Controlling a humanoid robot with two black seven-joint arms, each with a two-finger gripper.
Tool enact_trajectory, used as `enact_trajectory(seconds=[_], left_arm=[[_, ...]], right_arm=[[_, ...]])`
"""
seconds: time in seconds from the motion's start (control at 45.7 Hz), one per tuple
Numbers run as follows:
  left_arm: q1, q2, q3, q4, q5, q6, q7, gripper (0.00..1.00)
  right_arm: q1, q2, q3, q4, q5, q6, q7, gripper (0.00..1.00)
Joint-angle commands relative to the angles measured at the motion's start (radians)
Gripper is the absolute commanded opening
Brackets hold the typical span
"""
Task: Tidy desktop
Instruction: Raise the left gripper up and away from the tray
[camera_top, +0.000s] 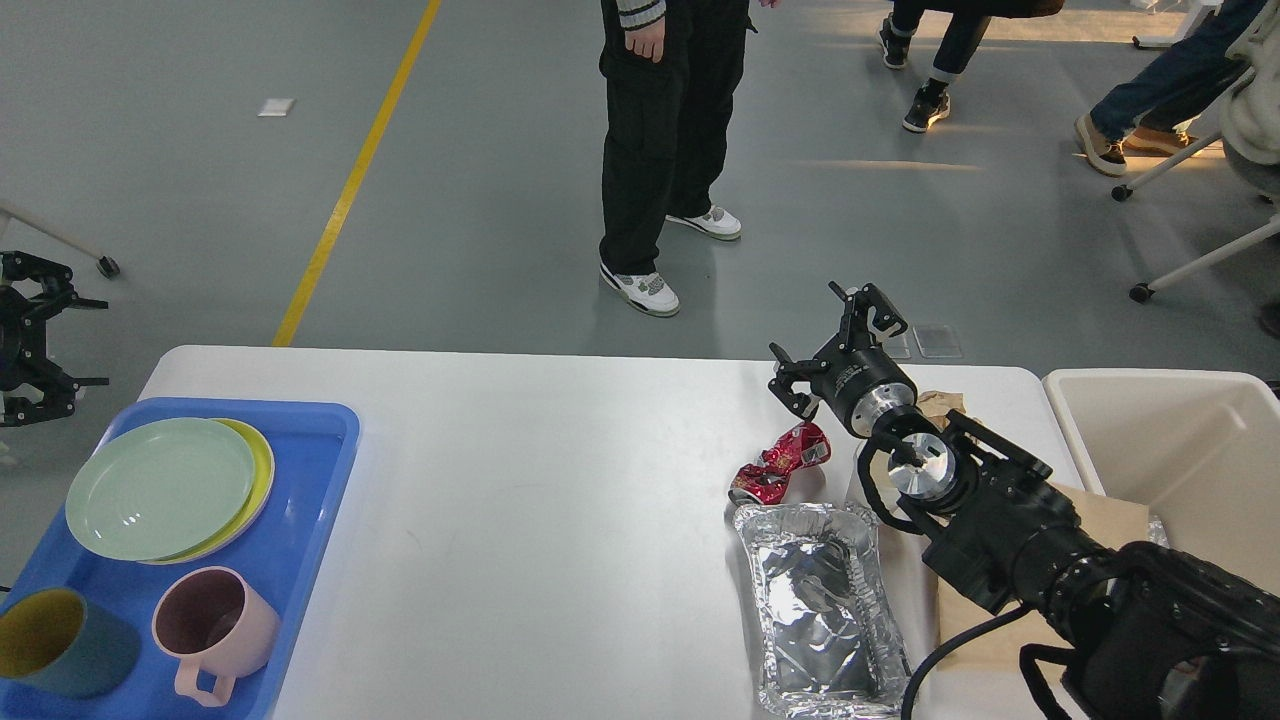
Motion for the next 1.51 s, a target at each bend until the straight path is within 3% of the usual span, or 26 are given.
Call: enact_trajectory(seconds=[0.0,0.503,0.898,1.029,1.138,1.489], left_arm=[[0.011,-0.001,0.000,0.016,0.001,0.000,-0.004,0.74],[0.018,-0.017,-0.051,0.051,0.000,0.002,-0.017,0.74],[0.018,-0.024,-0.238,0.065,0.036,0.002,-0.018,0.76],[0.026,-0.076,-0.299,0.071,0.035,0.003,-0.020,0.79],[0.080,-0.126,-0.348,0.114,0.035,0.008,-0.020,0.88],[0.103,-0.239,-0.396,0.265,0.059,0.011,-0.031,0.90]], right_arm=[[0.000,0.000,0.000,0.000,0.000,0.000,0.000,1.00],[0.000,0.000,0.000,0.000,-0.002,0.002,0.000,1.00],[0.000,0.000,0.000,0.000,0.000,0.002,0.000,1.00],[-0.001,0.000,0.000,0.000,0.000,0.002,0.000,1.00],[-0.002,0.000,0.000,0.000,0.000,0.002,0.000,1.00],[0.000,0.001,0.000,0.000,0.000,0.002,0.000,1.00]])
